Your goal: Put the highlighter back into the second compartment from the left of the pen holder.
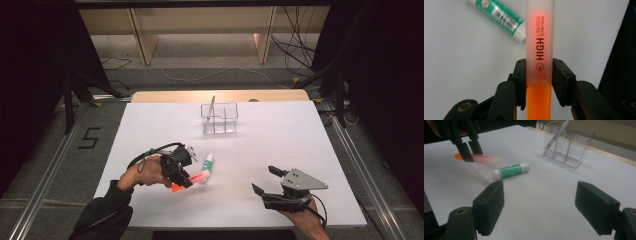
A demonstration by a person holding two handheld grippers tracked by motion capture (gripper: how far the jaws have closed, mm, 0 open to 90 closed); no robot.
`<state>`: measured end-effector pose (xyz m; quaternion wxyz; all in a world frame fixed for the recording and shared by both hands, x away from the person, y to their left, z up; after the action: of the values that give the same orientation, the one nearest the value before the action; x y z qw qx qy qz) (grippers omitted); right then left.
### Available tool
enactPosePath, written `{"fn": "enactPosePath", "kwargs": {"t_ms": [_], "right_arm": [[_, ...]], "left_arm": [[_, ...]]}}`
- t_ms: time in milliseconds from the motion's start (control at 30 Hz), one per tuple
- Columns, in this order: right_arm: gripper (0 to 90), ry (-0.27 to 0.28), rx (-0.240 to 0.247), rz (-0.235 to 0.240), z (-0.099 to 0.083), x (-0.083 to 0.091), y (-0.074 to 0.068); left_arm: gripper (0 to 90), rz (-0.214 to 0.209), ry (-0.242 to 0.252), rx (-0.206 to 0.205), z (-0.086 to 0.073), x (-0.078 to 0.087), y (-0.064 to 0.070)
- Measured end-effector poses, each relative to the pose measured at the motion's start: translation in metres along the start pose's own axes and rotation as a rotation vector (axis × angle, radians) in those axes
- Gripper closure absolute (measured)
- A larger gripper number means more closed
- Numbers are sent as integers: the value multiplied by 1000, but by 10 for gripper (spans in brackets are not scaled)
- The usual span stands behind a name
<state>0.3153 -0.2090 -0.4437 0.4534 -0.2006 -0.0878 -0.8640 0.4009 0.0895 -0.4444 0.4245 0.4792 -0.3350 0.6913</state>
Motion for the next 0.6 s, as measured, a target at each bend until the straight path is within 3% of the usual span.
{"fn": "enactPosePath", "kwargs": {"t_ms": [67,167,300,367,600], "right_arm": [[243,-7,20,-2,1,-1,-3],[243,-12,45,-7,3,-2,-5],[243,-58,152,-43,5,-8,-13],[244,-70,170,-41,5,-10,-16],[245,-93,217,-42,7,-16,-19]], "left_arm": [[662,-23,12,2,9,2,4],[662,-14,22,1,18,4,8],[662,-11,21,-12,38,2,15],[662,-13,5,-43,44,2,16],[662,-18,-11,-65,57,-2,23]]}}
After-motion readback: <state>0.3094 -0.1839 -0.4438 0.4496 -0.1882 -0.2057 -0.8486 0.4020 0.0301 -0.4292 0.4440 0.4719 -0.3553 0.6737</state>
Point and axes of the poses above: each handheld gripper's, and its own axes: x roughly backward along the jaws, z roughly out of its top, y roughly to its right, the point moved 3 cm from there along -x, roughly forward along the jaws, and after that the axes turned 12 degrees about z, right-handed, at the moved point
